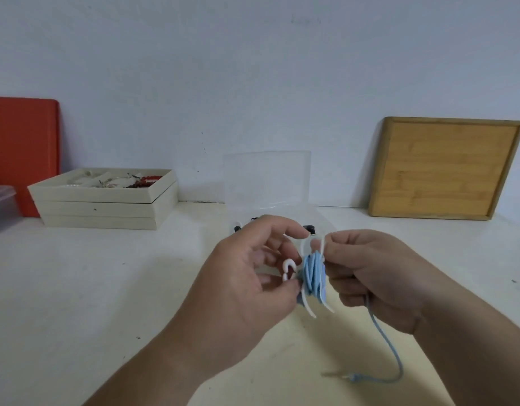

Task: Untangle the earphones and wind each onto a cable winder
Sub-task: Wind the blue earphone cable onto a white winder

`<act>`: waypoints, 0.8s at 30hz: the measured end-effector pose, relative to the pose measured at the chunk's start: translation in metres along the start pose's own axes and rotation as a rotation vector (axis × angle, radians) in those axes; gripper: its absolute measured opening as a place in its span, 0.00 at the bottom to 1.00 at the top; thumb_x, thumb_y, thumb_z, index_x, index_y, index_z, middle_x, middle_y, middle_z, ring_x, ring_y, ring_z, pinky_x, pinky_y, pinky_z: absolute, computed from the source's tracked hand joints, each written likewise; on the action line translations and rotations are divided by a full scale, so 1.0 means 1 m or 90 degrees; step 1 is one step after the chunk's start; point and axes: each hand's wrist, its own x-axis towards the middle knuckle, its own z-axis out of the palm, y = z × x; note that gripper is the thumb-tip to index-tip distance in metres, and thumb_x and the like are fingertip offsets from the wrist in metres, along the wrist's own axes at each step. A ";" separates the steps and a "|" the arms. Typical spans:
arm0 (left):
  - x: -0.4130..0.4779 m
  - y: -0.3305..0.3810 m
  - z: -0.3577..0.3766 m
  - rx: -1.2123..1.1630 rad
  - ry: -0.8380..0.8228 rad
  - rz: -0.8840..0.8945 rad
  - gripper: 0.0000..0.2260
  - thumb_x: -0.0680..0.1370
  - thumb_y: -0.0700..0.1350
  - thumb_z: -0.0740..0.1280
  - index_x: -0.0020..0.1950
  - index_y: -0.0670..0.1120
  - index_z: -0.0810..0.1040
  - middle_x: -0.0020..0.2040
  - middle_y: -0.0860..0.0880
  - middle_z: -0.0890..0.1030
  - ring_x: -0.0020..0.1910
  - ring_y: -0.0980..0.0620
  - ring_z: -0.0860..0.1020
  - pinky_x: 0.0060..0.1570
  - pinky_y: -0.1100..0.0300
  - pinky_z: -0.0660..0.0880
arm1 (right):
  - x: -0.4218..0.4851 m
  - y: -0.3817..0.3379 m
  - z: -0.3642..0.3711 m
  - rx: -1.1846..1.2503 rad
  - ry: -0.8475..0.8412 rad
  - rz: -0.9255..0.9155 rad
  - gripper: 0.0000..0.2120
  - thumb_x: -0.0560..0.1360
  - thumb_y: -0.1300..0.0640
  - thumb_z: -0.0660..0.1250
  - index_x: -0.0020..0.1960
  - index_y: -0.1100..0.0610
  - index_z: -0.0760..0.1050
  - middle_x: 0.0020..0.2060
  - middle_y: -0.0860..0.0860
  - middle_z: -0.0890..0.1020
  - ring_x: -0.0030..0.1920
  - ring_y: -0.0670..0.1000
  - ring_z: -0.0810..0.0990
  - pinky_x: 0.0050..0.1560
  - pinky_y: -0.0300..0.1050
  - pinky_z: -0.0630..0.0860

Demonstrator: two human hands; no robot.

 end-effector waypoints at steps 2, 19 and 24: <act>0.001 0.001 -0.001 -0.026 0.028 0.008 0.18 0.67 0.34 0.70 0.50 0.54 0.82 0.44 0.47 0.79 0.41 0.52 0.81 0.41 0.60 0.79 | 0.000 0.001 0.005 -0.038 -0.025 0.001 0.17 0.81 0.54 0.64 0.35 0.58 0.73 0.26 0.49 0.60 0.27 0.48 0.53 0.26 0.40 0.52; 0.005 -0.012 -0.013 0.352 0.231 0.059 0.18 0.70 0.32 0.73 0.50 0.54 0.85 0.45 0.57 0.78 0.43 0.57 0.81 0.42 0.60 0.82 | -0.011 -0.004 0.014 -0.358 -0.130 -0.064 0.11 0.80 0.54 0.67 0.41 0.55 0.82 0.23 0.47 0.70 0.25 0.47 0.69 0.31 0.39 0.70; 0.004 -0.015 -0.013 0.376 0.152 0.043 0.18 0.70 0.35 0.73 0.51 0.57 0.84 0.46 0.57 0.78 0.43 0.56 0.81 0.43 0.53 0.82 | -0.014 -0.008 0.015 -0.347 -0.116 -0.134 0.12 0.80 0.54 0.65 0.42 0.55 0.83 0.21 0.42 0.65 0.24 0.44 0.63 0.27 0.35 0.62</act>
